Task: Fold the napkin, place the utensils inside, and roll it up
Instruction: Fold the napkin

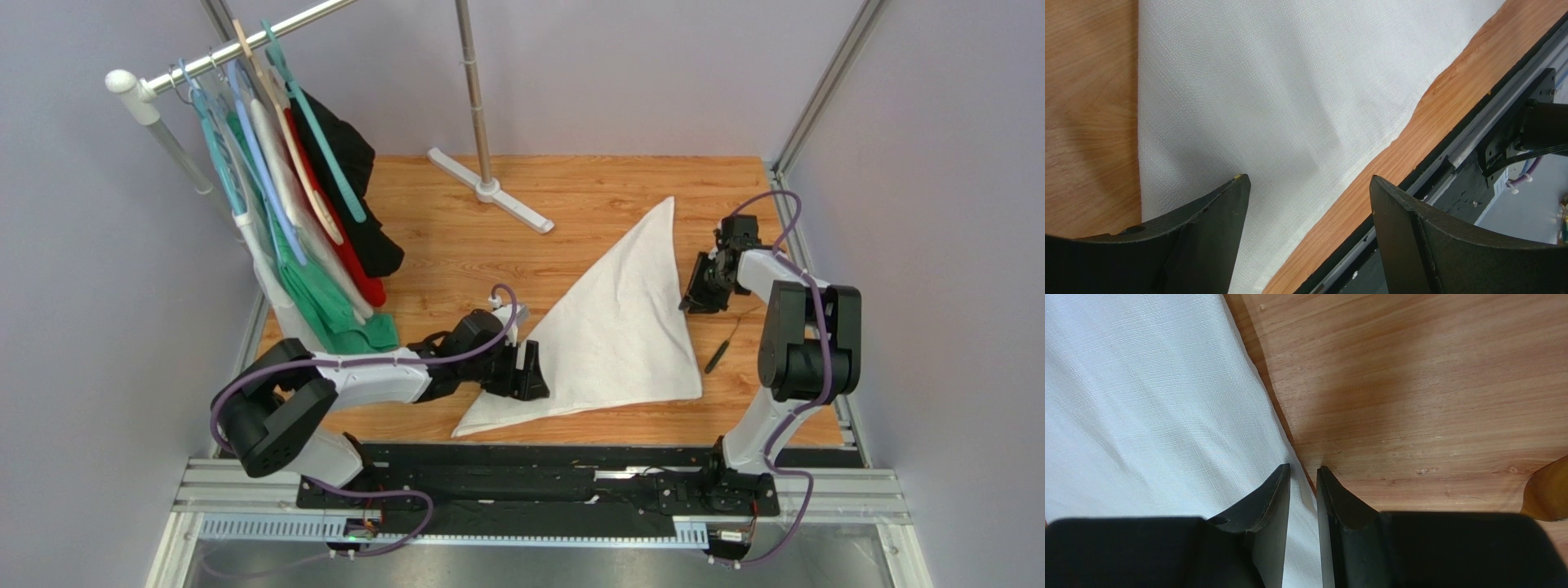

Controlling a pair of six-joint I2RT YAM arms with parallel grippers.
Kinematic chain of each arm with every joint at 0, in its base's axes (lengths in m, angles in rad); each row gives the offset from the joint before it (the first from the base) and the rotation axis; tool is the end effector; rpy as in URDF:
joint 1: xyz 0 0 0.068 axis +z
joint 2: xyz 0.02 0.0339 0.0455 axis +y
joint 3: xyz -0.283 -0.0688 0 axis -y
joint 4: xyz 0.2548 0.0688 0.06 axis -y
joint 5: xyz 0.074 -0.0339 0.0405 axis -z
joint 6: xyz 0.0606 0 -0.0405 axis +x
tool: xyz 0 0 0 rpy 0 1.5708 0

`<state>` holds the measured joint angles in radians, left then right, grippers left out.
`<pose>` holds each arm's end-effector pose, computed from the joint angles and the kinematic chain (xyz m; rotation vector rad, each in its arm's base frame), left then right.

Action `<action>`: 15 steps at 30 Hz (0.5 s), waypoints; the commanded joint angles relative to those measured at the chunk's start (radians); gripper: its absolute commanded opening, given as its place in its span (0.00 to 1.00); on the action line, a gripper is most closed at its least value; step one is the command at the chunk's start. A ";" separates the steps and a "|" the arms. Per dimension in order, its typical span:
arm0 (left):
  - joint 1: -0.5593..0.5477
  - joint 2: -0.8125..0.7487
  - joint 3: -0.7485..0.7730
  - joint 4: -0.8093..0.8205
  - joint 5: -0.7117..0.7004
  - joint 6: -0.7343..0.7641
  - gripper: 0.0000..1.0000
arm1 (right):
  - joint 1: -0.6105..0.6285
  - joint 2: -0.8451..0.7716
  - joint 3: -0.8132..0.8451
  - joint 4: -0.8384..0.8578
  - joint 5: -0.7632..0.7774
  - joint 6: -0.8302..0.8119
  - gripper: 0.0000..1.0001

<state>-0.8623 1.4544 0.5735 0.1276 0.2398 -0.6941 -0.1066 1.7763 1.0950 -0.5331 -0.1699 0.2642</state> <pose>0.1794 -0.2315 0.1454 0.3456 2.5211 -0.9907 0.3592 -0.0281 0.1514 0.4717 2.7471 0.2761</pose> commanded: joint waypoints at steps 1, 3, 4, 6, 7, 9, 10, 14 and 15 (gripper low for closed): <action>-0.004 -0.008 -0.041 0.032 0.007 -0.018 0.81 | 0.011 0.005 0.016 0.039 -0.029 -0.033 0.25; -0.004 -0.009 -0.053 0.035 0.007 -0.021 0.81 | 0.015 0.005 0.014 0.039 -0.034 -0.039 0.25; -0.004 -0.009 -0.057 0.037 0.007 -0.021 0.81 | 0.018 0.011 0.016 0.038 -0.039 -0.042 0.25; -0.004 -0.008 -0.063 0.040 0.006 -0.025 0.81 | 0.021 0.017 0.017 0.035 -0.034 -0.043 0.23; -0.004 -0.008 -0.063 0.040 0.004 -0.024 0.81 | 0.024 0.021 0.017 0.035 -0.025 -0.043 0.20; -0.004 -0.005 -0.066 0.040 0.001 -0.022 0.81 | 0.024 0.026 0.017 0.033 -0.025 -0.042 0.19; -0.004 -0.002 -0.067 0.038 0.001 -0.022 0.81 | 0.025 0.028 0.019 0.030 -0.026 -0.043 0.14; -0.004 0.012 -0.078 0.030 0.001 -0.027 0.80 | 0.025 0.044 0.031 0.024 0.004 -0.042 0.00; -0.004 0.011 -0.081 0.024 0.000 -0.025 0.81 | 0.025 0.048 0.035 0.021 0.012 -0.042 0.00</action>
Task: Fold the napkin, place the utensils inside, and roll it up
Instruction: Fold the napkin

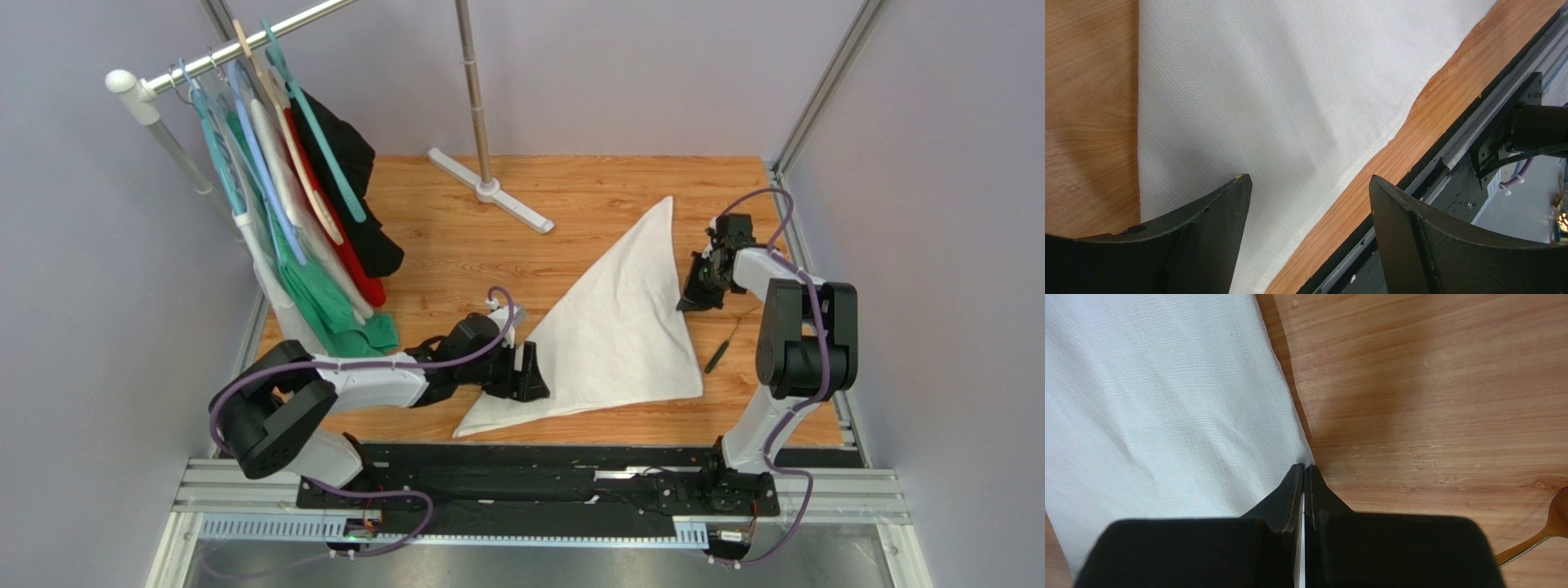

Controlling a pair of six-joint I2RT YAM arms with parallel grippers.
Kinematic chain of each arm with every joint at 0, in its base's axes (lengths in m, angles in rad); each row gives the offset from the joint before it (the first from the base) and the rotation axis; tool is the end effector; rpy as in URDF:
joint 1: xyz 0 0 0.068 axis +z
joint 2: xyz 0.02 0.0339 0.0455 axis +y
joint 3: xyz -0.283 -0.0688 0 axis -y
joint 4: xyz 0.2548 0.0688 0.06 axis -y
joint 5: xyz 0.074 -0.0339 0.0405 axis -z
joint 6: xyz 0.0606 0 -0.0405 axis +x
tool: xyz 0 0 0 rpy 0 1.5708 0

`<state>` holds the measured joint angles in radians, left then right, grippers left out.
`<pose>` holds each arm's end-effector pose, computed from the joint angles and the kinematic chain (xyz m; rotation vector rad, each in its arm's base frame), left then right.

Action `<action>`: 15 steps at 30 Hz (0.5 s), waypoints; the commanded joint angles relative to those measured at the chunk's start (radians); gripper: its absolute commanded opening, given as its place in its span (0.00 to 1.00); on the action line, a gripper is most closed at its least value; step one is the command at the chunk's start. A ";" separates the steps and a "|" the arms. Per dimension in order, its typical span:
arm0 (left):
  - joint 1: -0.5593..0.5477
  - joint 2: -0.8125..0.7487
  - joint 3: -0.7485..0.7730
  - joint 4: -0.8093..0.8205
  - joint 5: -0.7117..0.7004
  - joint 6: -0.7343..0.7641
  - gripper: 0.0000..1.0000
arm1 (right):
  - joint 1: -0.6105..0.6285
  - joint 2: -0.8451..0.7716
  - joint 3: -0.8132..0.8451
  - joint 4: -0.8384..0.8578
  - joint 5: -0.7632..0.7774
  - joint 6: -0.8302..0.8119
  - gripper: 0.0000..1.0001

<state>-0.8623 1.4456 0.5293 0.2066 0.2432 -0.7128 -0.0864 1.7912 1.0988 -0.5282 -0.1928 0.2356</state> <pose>0.1764 -0.2283 0.1421 0.3269 2.4850 -1.0302 0.3617 -0.0197 0.1478 0.4003 2.7628 0.3060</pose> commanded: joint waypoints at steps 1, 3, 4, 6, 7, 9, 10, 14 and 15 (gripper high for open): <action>-0.004 0.018 -0.041 -0.061 -0.007 -0.008 0.81 | 0.005 0.036 0.035 0.014 0.041 -0.015 0.00; -0.004 0.010 -0.057 -0.070 -0.018 -0.010 0.80 | 0.005 0.040 0.045 0.014 0.050 -0.013 0.00; -0.004 0.007 -0.061 -0.076 -0.019 -0.010 0.81 | 0.005 0.040 0.047 0.016 0.062 -0.013 0.00; -0.004 0.001 -0.075 -0.081 -0.022 -0.010 0.81 | 0.005 0.040 0.055 0.016 0.073 -0.015 0.00; -0.004 0.001 -0.078 -0.079 -0.024 -0.010 0.81 | 0.005 0.040 0.058 0.014 0.081 -0.016 0.00; -0.004 0.001 -0.086 -0.079 -0.022 -0.010 0.81 | 0.005 0.046 0.065 0.011 0.087 -0.019 0.00; -0.004 0.001 -0.087 -0.079 -0.021 -0.008 0.81 | 0.005 0.048 0.067 0.013 0.090 -0.019 0.00; -0.004 -0.001 -0.094 -0.079 -0.024 -0.010 0.81 | 0.005 0.060 0.075 0.019 0.093 -0.021 0.00; -0.004 -0.001 -0.094 -0.079 -0.022 -0.010 0.81 | 0.005 0.062 0.076 0.017 0.095 -0.022 0.00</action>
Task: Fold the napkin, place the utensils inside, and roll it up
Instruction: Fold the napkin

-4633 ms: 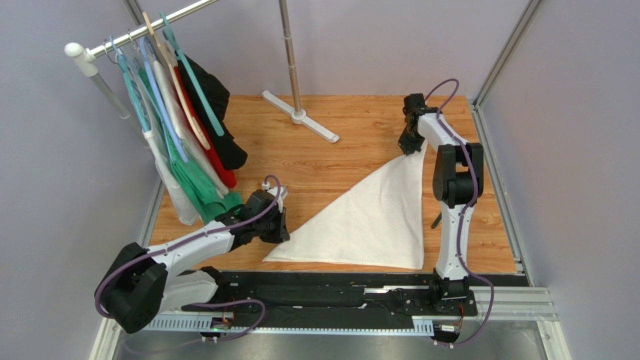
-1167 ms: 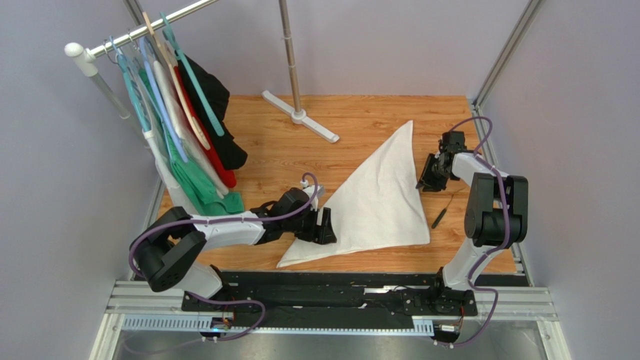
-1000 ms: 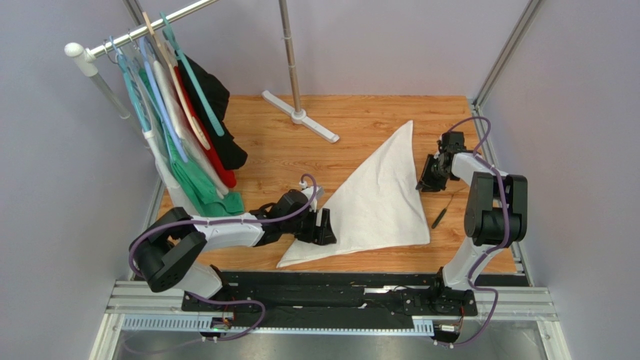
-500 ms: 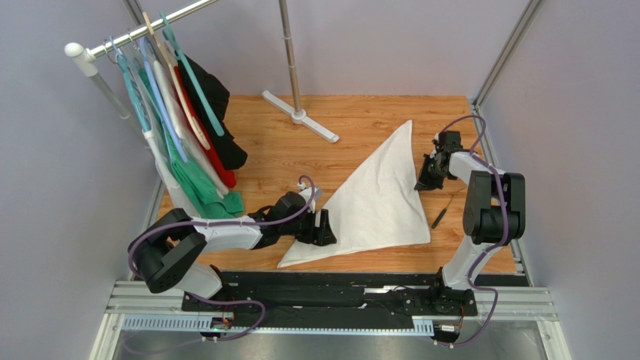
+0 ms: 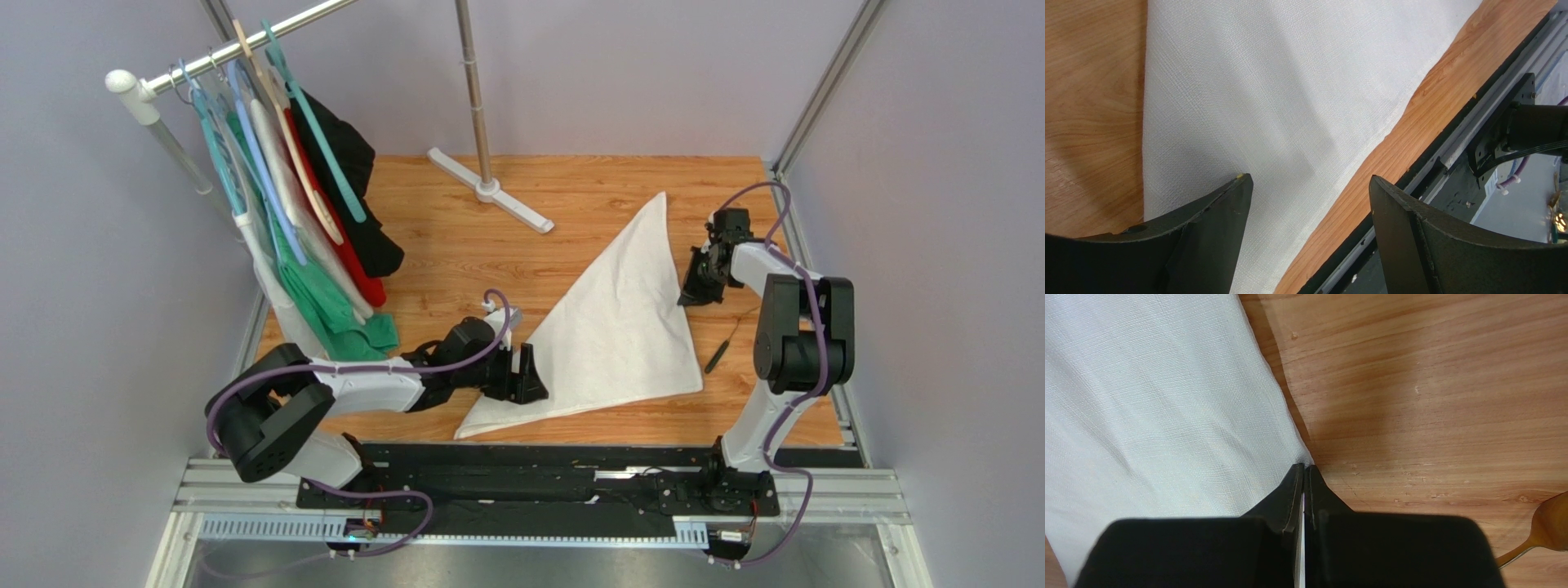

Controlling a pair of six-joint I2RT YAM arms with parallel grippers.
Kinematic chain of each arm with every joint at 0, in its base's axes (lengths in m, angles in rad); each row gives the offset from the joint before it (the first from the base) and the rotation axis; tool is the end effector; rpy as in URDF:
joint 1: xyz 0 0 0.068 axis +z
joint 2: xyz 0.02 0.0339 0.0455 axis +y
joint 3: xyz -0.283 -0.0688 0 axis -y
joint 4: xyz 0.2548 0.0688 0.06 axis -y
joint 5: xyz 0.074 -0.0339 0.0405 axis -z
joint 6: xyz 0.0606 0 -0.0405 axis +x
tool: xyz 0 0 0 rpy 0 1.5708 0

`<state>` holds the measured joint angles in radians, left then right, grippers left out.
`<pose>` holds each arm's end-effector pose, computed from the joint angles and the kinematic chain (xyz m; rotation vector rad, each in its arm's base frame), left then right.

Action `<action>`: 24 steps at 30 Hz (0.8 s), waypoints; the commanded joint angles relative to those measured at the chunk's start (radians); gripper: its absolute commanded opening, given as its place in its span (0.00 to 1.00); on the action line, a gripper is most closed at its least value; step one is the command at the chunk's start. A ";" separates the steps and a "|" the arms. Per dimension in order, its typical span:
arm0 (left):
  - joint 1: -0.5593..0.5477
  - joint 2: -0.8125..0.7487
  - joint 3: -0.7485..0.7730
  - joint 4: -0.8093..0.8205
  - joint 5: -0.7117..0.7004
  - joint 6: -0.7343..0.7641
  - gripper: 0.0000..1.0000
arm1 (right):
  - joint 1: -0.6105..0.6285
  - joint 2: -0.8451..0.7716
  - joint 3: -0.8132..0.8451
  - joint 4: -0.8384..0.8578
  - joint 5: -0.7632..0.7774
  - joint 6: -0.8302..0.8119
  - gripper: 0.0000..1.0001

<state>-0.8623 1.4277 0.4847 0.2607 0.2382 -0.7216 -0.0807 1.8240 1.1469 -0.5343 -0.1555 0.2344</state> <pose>0.1720 -0.2227 0.1388 0.3146 2.4591 -1.0465 0.3737 -0.0208 0.1493 0.3979 2.7560 0.2551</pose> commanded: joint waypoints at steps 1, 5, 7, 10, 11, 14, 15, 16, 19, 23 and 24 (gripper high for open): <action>-0.004 0.017 -0.051 -0.133 -0.017 -0.002 0.81 | -0.001 0.031 0.033 0.020 0.065 -0.020 0.00; -0.004 0.017 -0.054 -0.135 -0.019 -0.006 0.81 | -0.001 0.021 0.036 0.019 0.071 -0.026 0.00; -0.006 0.017 -0.055 -0.133 -0.019 -0.006 0.81 | -0.001 0.018 0.039 0.019 0.073 -0.029 0.00; -0.006 0.016 -0.057 -0.136 -0.022 -0.006 0.81 | -0.001 0.017 0.043 0.022 0.076 -0.029 0.00; -0.006 0.016 -0.058 -0.136 -0.020 -0.007 0.81 | -0.001 0.020 0.048 0.022 0.071 -0.029 0.00; -0.006 0.010 -0.057 -0.138 -0.023 -0.009 0.81 | -0.001 0.024 0.057 0.022 0.063 -0.032 0.04; -0.006 0.008 -0.055 -0.137 -0.023 -0.010 0.80 | -0.001 0.020 0.057 0.016 0.048 -0.032 0.08; -0.007 0.007 -0.049 -0.136 -0.017 -0.009 0.80 | -0.001 0.012 0.057 0.013 0.039 -0.032 0.10; -0.012 0.000 -0.031 -0.138 -0.011 -0.009 0.80 | -0.001 -0.049 0.033 0.005 0.022 -0.024 0.24; -0.017 -0.006 -0.005 -0.152 -0.014 -0.002 0.81 | -0.001 -0.156 -0.021 -0.027 0.030 -0.007 0.39; -0.017 -0.006 -0.001 -0.156 -0.017 0.002 0.80 | -0.001 -0.176 -0.056 -0.030 0.021 -0.003 0.40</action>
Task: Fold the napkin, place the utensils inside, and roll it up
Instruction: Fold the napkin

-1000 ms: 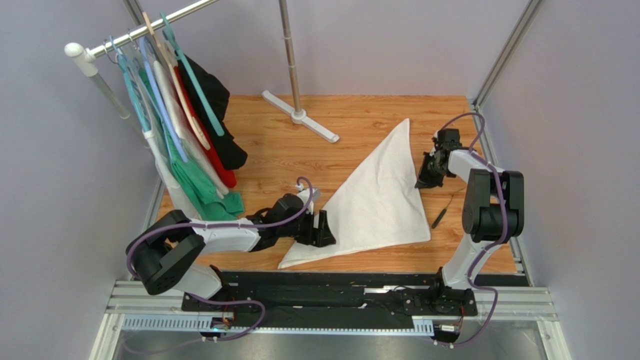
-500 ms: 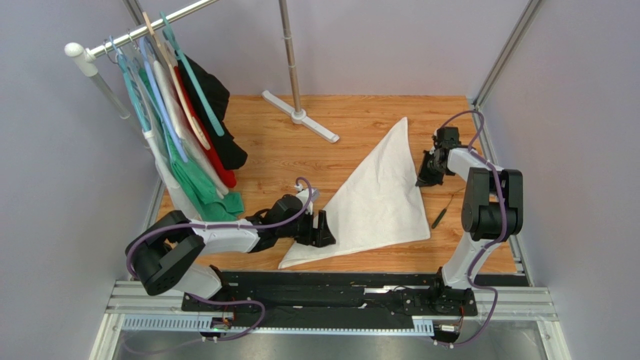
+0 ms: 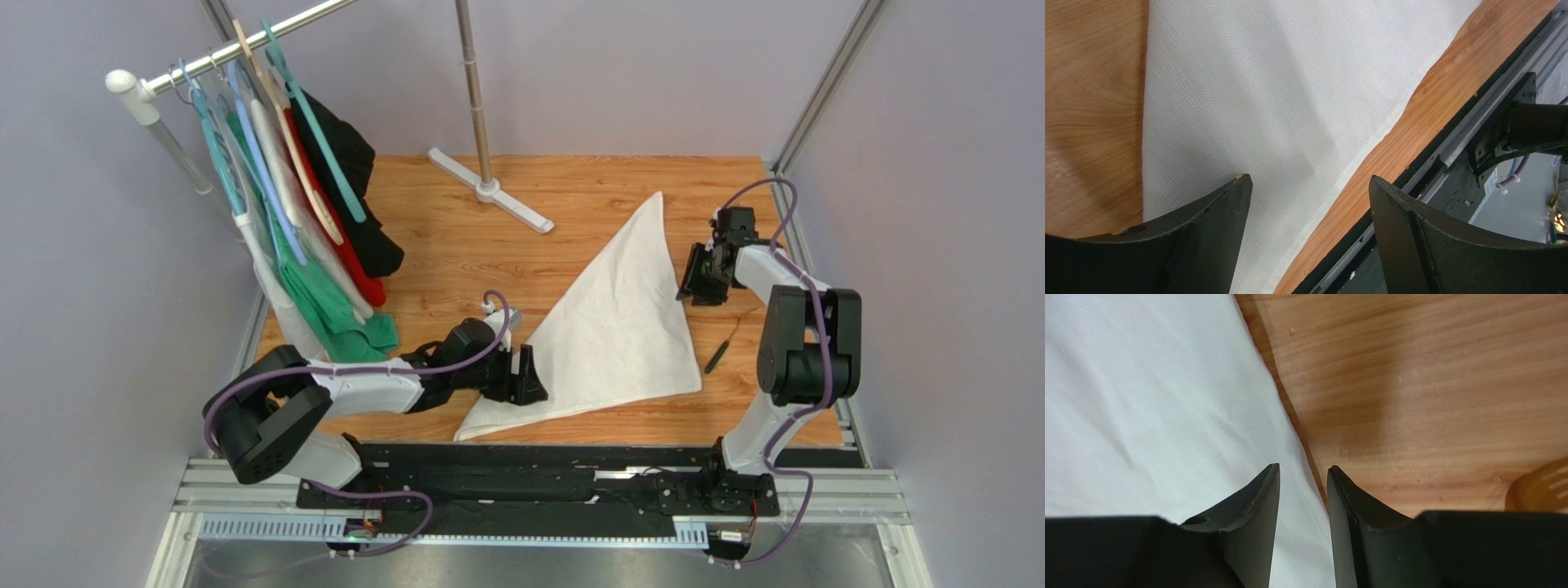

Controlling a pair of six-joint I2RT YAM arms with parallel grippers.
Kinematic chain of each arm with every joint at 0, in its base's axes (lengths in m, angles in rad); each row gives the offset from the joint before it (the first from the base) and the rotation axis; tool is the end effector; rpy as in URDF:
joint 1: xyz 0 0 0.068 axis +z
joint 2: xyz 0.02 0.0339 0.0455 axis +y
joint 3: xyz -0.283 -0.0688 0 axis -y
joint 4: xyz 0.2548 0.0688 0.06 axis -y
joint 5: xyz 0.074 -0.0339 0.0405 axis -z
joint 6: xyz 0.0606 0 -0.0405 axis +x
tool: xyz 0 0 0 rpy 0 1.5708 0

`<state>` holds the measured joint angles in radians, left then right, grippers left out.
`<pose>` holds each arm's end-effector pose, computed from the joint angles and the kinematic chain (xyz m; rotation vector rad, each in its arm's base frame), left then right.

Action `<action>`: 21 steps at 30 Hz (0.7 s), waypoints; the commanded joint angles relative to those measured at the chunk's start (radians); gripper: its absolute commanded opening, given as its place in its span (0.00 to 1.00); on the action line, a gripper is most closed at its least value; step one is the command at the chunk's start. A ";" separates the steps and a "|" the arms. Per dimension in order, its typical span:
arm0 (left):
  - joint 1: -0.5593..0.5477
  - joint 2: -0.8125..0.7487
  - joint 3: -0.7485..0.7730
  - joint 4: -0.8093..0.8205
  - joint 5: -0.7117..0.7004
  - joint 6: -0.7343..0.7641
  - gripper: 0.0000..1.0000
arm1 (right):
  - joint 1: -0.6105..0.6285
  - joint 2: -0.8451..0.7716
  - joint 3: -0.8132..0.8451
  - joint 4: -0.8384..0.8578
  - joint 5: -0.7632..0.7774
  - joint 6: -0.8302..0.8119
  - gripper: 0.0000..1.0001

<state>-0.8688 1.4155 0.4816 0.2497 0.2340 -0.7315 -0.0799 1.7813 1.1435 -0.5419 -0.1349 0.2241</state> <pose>0.1694 -0.2221 0.1399 0.3082 2.4646 -1.0478 0.3701 -0.0215 0.1628 0.3804 2.7266 0.2248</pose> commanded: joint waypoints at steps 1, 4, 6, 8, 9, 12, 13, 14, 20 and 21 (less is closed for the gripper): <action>-0.010 0.003 0.008 -0.148 -0.018 0.015 0.81 | 0.000 -0.170 -0.068 -0.023 -0.002 0.014 0.40; -0.010 0.000 0.011 -0.159 -0.022 0.021 0.80 | 0.000 -0.197 -0.116 -0.029 0.006 0.023 0.40; -0.010 -0.003 0.009 -0.161 -0.022 0.021 0.81 | 0.002 -0.194 -0.129 -0.017 -0.008 0.008 0.36; -0.010 -0.015 0.011 -0.165 -0.019 0.021 0.81 | 0.003 -0.177 -0.133 -0.013 -0.014 0.000 0.34; -0.010 -0.029 0.015 -0.168 -0.018 0.027 0.80 | 0.008 -0.172 -0.131 -0.004 -0.022 -0.002 0.33; -0.012 -0.058 0.040 -0.199 -0.025 0.046 0.80 | 0.025 -0.154 -0.123 0.022 -0.040 -0.008 0.33; -0.012 -0.064 0.048 -0.211 -0.036 0.050 0.81 | 0.029 -0.145 -0.119 0.022 -0.039 -0.014 0.33; -0.013 -0.069 0.054 -0.228 -0.036 0.053 0.81 | 0.034 -0.137 -0.105 0.025 -0.037 -0.017 0.33; -0.013 -0.086 0.057 -0.245 -0.041 0.057 0.81 | 0.060 -0.077 -0.080 0.025 -0.031 -0.035 0.35; -0.013 -0.084 0.055 -0.245 -0.044 0.057 0.81 | 0.066 -0.072 -0.080 0.022 -0.020 -0.037 0.35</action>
<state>-0.8768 1.3499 0.5137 0.0536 0.2050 -0.6975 -0.0303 1.6867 1.0233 -0.5507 -0.1593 0.2150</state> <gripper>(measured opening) 0.805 0.349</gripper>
